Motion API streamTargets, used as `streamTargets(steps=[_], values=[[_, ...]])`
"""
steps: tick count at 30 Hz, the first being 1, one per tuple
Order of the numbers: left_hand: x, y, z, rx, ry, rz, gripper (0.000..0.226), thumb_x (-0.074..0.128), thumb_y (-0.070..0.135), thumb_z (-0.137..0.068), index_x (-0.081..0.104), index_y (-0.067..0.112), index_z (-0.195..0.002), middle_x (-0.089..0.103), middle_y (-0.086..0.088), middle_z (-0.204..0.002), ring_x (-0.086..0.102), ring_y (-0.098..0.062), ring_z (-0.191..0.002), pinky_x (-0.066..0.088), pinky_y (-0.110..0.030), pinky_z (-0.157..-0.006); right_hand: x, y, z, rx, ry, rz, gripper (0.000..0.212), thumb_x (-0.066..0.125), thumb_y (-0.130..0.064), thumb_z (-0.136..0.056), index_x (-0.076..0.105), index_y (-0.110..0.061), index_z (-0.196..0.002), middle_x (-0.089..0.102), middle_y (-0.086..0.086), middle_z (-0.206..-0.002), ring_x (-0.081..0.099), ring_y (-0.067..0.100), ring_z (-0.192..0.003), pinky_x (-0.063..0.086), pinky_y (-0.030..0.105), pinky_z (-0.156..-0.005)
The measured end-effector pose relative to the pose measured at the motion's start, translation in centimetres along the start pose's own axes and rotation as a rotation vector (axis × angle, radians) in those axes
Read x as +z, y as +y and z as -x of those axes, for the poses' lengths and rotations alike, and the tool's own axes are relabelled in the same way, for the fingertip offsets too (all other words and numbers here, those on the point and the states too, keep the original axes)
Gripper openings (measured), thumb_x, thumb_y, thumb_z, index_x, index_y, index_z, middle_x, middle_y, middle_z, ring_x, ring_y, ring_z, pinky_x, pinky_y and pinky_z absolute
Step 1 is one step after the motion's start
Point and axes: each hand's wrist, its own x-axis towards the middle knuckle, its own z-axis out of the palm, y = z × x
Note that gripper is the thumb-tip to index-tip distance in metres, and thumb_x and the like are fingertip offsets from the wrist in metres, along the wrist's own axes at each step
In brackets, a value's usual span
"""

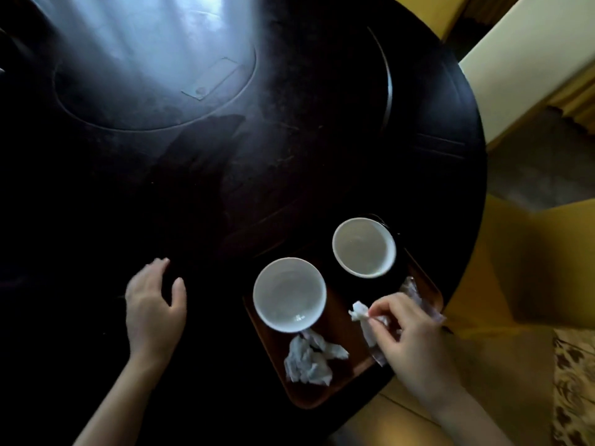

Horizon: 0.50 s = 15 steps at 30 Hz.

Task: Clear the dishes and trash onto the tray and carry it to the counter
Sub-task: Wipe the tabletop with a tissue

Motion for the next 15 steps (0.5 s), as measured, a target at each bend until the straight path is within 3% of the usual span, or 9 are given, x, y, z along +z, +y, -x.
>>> streamTargets(steps=[3,5,10,12,15], values=[[1.3,1.8,6.3,-0.036,-0.045,0.107,0.034,0.061,0.002,-0.081,0.058,0.0,-0.115,0.063,-0.019,-0.108,0.054,-0.032,-0.105,0.04,-0.038,-0.091,1.6,2.0,1.9,-0.011,-0.064,0.021,0.021,0.067,-0.001,-0.078,0.055,-0.018,-0.08,0.052,-0.008,-0.078,0.049,0.005,-0.076,0.04,0.009,-0.07],[2.5,2.8,9.2,-0.086,-0.132,0.175,0.034,0.062,0.004,-0.081,0.058,0.004,-0.115,0.065,-0.015,-0.1,0.058,-0.029,-0.096,0.04,-0.031,-0.082,3.0,2.7,1.9,-0.046,-0.075,0.053,0.018,0.066,-0.003,-0.079,0.056,-0.017,-0.086,0.051,-0.007,-0.083,0.05,0.004,-0.077,0.041,0.009,-0.072],[4.6,5.1,11.1,-0.256,-0.267,0.24,0.038,0.056,0.022,-0.088,0.051,0.01,-0.124,0.062,0.006,-0.083,0.058,-0.01,-0.075,0.043,-0.022,-0.066,4.3,2.1,1.7,-0.166,-0.132,0.135,0.029,0.059,-0.022,-0.087,0.056,-0.017,-0.115,0.059,-0.001,-0.1,0.056,0.015,-0.093,0.052,0.028,-0.081],[5.4,5.3,10.7,-0.299,-0.31,0.229,0.039,0.054,0.028,-0.088,0.049,0.014,-0.123,0.062,0.004,-0.076,0.061,-0.012,-0.069,0.051,-0.03,-0.063,3.1,2.2,1.5,-0.174,-0.087,0.101,0.03,0.052,-0.027,-0.09,0.056,-0.014,-0.116,0.061,0.001,-0.102,0.057,0.016,-0.095,0.051,0.029,-0.083],[6.3,5.2,10.0,-0.326,-0.35,0.176,0.036,0.055,0.032,-0.086,0.047,0.016,-0.117,0.063,-0.002,-0.075,0.064,-0.022,-0.066,0.056,-0.045,-0.063,0.0,5.3,-0.6,-0.098,0.158,0.105,0.031,0.043,-0.026,-0.089,0.062,-0.006,-0.102,0.065,0.011,-0.093,0.059,0.023,-0.088,0.047,0.028,-0.078]])
